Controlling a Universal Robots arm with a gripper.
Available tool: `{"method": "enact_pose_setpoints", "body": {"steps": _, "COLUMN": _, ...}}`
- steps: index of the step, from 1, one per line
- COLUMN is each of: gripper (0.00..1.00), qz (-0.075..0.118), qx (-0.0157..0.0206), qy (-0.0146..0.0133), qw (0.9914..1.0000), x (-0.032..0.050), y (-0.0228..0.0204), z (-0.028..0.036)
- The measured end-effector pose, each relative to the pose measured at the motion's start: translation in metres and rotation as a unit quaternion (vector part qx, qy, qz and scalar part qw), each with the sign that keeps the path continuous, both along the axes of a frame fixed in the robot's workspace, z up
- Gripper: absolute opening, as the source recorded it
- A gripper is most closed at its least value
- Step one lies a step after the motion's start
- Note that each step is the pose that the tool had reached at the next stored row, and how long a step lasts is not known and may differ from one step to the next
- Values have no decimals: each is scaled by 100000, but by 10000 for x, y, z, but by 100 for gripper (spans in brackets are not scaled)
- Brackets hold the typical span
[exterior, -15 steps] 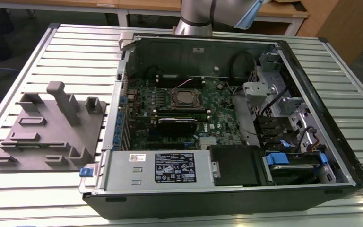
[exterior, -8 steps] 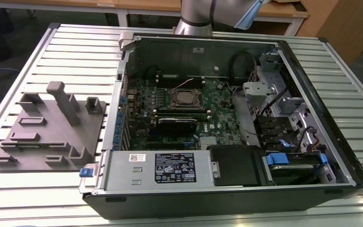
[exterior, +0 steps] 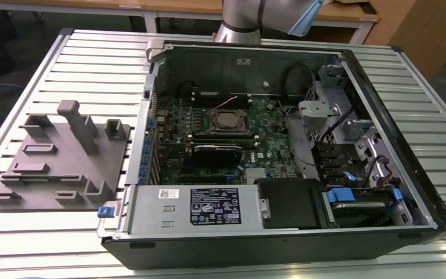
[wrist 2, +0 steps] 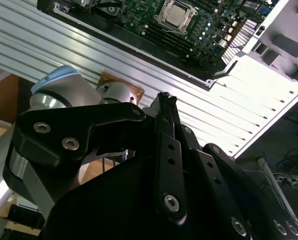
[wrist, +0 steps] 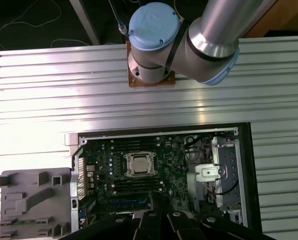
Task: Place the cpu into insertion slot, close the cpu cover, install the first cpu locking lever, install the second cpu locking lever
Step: 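Install the first cpu locking lever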
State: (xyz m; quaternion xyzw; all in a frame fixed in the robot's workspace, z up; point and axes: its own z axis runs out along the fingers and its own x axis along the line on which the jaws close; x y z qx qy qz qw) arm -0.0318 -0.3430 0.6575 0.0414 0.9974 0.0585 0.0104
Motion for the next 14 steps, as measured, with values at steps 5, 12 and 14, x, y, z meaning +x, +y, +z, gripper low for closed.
{"method": "enact_pose_setpoints", "body": {"steps": 5, "gripper": 10, "qz": -4, "qx": -7, "qy": 7, "qw": 100000, "x": 0, "y": 0, "z": -7}}
{"method": "enact_pose_setpoints", "body": {"steps": 12, "gripper": 10, "qz": -4, "qx": -4, "qy": -22, "qw": 100000, "x": -1, "y": 0, "z": -99}}
{"method": "enact_pose_setpoints", "body": {"steps": 14, "gripper": 10, "qz": 0, "qx": -4, "qy": -22, "qw": 100000, "x": -2, "y": 0, "z": -135}}
